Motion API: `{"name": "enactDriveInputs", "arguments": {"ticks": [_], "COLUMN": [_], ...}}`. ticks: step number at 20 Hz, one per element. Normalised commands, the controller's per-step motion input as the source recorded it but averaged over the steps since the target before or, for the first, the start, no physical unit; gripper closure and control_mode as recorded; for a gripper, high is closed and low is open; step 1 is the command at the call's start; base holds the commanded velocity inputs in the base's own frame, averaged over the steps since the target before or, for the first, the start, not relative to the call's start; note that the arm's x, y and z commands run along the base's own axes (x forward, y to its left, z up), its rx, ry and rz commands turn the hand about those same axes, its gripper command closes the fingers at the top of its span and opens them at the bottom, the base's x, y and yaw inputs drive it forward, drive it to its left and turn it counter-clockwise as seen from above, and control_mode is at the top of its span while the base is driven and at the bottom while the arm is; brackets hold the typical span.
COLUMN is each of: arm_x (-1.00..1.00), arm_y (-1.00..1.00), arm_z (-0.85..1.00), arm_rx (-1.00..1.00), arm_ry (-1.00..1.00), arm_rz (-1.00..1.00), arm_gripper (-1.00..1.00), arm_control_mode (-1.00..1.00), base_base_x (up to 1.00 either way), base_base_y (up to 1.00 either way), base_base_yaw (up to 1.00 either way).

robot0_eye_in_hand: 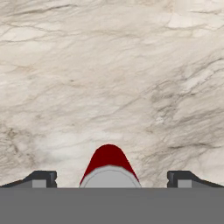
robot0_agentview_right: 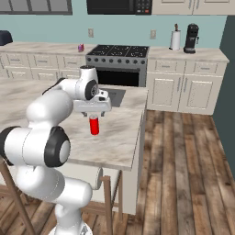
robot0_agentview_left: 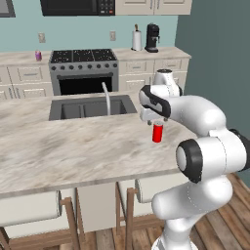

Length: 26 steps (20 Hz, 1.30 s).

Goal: Four empty soda cans are scattered around the kitchen. Gather all the cans and cluster them next to the stove for recycling.

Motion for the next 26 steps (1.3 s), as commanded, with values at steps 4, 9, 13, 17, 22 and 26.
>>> {"name": "enactDriveInputs", "arguments": {"ticks": [4,9,13,17,22,26], "arm_x": [0.00,0.00,0.00,0.00,0.00,-0.01], "arm_y": [0.00,0.00,-0.01,0.00,0.00,0.00], "arm_z": [-0.04,0.00,0.00,0.00,0.00,0.00], "arm_rx": [0.00,0.00,0.00,0.00,0.00,0.00], "arm_ry": [0.01,0.02,0.00,0.00,0.00,0.00], "arm_rz": [0.00,0.00,0.00,0.00,0.00,0.00], "arm_gripper": [-1.00,-1.00,-1.00,-1.00,-1.00,-1.00], "arm_control_mode": [-1.00,-1.00,-1.00,-1.00,-1.00,-1.00], "base_base_x": [0.00,0.00,0.00,0.00,0.00,0.00], "base_base_y": [0.00,0.00,0.00,0.00,0.00,0.00], "base_base_yaw": [0.00,0.00,0.00,0.00,0.00,0.00]}}
